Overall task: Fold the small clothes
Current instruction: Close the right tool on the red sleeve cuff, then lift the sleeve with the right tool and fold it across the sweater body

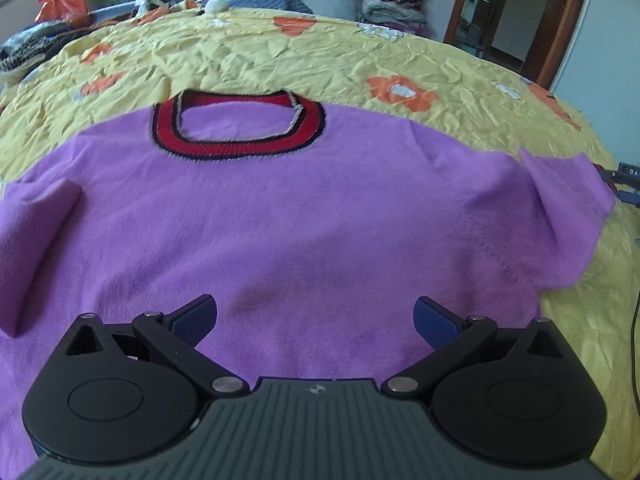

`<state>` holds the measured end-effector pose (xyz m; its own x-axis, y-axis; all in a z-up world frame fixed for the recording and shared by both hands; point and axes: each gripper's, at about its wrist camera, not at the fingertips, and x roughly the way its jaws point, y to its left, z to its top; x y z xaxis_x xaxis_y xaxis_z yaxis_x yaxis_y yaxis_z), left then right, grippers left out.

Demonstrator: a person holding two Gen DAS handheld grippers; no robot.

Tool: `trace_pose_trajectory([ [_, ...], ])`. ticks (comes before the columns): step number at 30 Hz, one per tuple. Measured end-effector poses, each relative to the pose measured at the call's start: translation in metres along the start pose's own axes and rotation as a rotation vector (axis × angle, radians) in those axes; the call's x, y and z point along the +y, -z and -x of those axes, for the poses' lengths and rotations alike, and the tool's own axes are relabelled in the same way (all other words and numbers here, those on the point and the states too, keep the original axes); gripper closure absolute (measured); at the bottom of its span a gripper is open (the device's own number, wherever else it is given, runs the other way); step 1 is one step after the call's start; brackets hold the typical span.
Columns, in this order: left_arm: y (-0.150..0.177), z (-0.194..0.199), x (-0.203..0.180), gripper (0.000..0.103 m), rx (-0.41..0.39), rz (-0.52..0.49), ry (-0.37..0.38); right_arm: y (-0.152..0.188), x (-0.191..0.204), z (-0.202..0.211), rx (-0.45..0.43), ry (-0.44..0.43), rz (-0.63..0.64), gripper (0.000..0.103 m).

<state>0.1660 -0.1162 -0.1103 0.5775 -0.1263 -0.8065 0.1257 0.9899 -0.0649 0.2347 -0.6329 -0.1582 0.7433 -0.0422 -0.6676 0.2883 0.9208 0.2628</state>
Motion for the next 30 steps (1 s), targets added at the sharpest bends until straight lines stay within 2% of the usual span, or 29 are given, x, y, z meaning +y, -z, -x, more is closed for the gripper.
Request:
trace_pose_trajectory([
  [2,0.001,-0.001,0.004,0.0,0.01,0.017,-0.003,-0.003,0.0,-0.003,0.004,-0.013,0.007,0.032],
  [4,0.001,-0.004,0.009,0.0,0.022,0.03,0.001,-0.003,0.005,-0.004,0.007,0.006,0.035,0.057],
  [5,0.001,-0.004,0.011,0.0,0.026,0.033,0.007,-0.003,0.006,-0.005,0.017,-0.003,0.033,0.088],
  [6,0.002,-0.005,0.013,0.0,0.03,0.036,0.013,-0.002,0.007,-0.004,0.025,-0.029,0.033,0.095],
  [9,0.001,-0.004,0.018,0.0,0.039,0.033,0.026,0.003,0.018,0.003,0.013,-0.029,0.071,0.097],
  [13,0.002,0.002,0.028,0.0,0.036,0.033,0.04,0.006,0.025,0.025,-0.038,-0.034,0.013,0.098],
  [19,0.004,0.013,0.053,0.0,0.014,0.041,0.076,-0.001,0.058,0.084,-0.102,-0.116,-0.037,0.098],
  [25,0.007,0.015,0.079,0.0,-0.013,0.014,0.051,0.015,0.137,0.138,-0.129,-0.269,-0.039,0.098],
  [30,0.001,0.006,0.105,0.0,-0.032,-0.026,0.023,0.057,0.228,0.145,-0.084,-0.419,-0.025,0.098],
])
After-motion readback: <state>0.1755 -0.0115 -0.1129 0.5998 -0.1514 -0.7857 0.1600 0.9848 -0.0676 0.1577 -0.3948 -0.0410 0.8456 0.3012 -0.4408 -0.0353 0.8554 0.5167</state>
